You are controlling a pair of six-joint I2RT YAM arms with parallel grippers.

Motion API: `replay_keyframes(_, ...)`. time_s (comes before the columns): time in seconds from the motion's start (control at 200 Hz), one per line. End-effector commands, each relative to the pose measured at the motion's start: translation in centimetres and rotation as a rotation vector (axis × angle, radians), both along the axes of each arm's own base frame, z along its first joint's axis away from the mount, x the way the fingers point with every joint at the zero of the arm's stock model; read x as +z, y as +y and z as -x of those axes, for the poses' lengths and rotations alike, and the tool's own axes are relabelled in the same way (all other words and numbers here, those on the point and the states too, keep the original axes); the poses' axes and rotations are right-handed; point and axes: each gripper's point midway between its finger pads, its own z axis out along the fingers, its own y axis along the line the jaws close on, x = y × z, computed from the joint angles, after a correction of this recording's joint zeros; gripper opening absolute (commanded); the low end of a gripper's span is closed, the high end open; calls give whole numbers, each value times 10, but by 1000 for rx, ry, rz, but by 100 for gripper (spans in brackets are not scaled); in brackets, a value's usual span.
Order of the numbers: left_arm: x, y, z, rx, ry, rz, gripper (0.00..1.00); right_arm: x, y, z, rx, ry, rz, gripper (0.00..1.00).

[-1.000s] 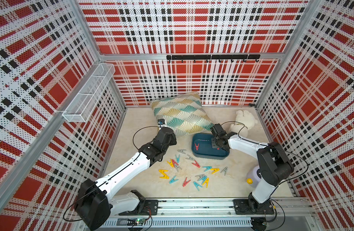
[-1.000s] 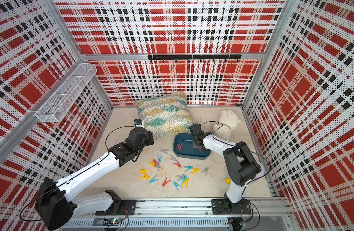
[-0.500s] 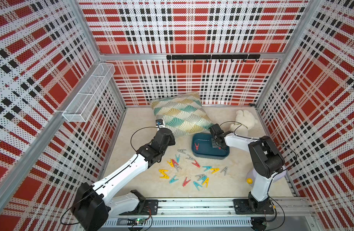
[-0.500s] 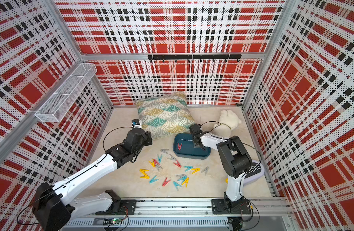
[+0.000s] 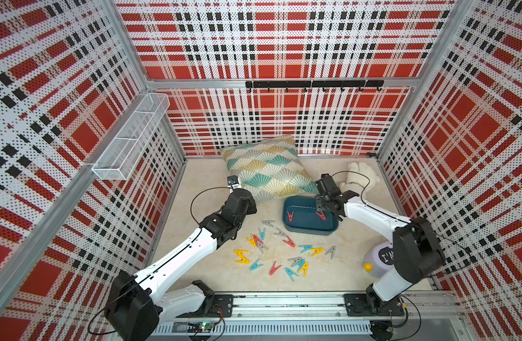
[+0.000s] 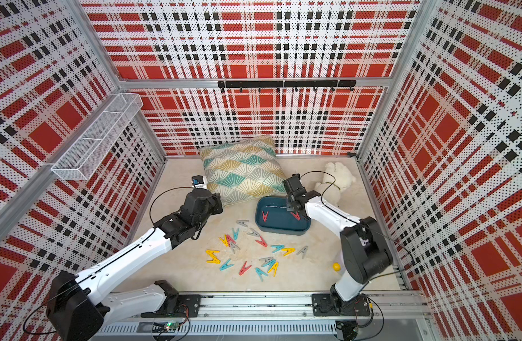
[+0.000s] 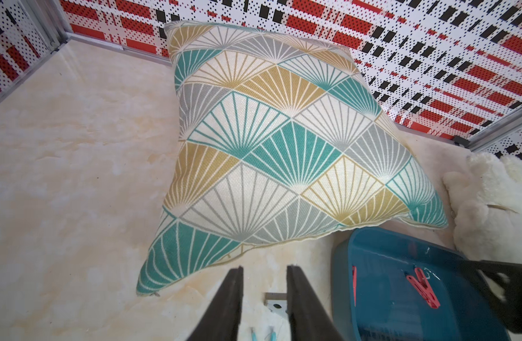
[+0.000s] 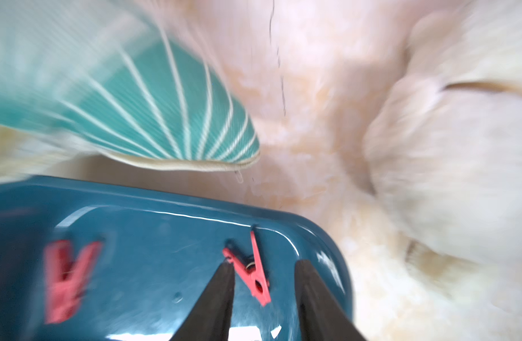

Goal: Put the clothespins into the storage box
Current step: Place the clothespin in the storage box, then pick up the clothespin from the center of the board.

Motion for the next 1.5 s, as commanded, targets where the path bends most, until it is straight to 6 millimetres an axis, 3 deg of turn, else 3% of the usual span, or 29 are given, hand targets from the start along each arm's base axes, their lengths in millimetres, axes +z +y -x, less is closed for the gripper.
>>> replay_keyframes(0.0,-3,11,-2,34,1,-39,32,6,-17,40,-41,61,-38,46)
replay_keyframes(0.225,-3,32,-10,157,-12,-84,32,13,-43,130,-155,140,-195,50)
replay_keyframes(0.331,1,31,-14,161,-36,-59,32,6,-43,157,-169,179,-234,51)
replay_keyframes(0.426,3,31,-17,163,-45,-49,33,-11,-36,183,-180,280,-250,52)
replay_keyframes(0.601,7,37,-17,166,-53,-40,32,-58,-17,207,-162,408,-244,53)
replay_keyframes(0.917,3,46,-14,166,-50,-25,32,-96,-2,208,-142,455,-235,48)
replay_keyframes(1.047,5,46,-16,164,-52,-26,32,-115,-8,215,-162,511,-180,48)
replay_keyframes(1.303,8,47,-14,153,-65,-7,32,-124,-12,219,-173,539,-152,48)
replay_keyframes(1.313,8,46,-14,151,-67,-4,32,-121,-8,204,-160,470,-161,38)
replay_keyframes(1.323,8,46,-14,149,-66,-4,32,-120,-10,198,-165,439,-146,35)
replay_keyframes(1.493,11,44,-14,143,-73,5,32,-122,-13,190,-163,422,-115,25)
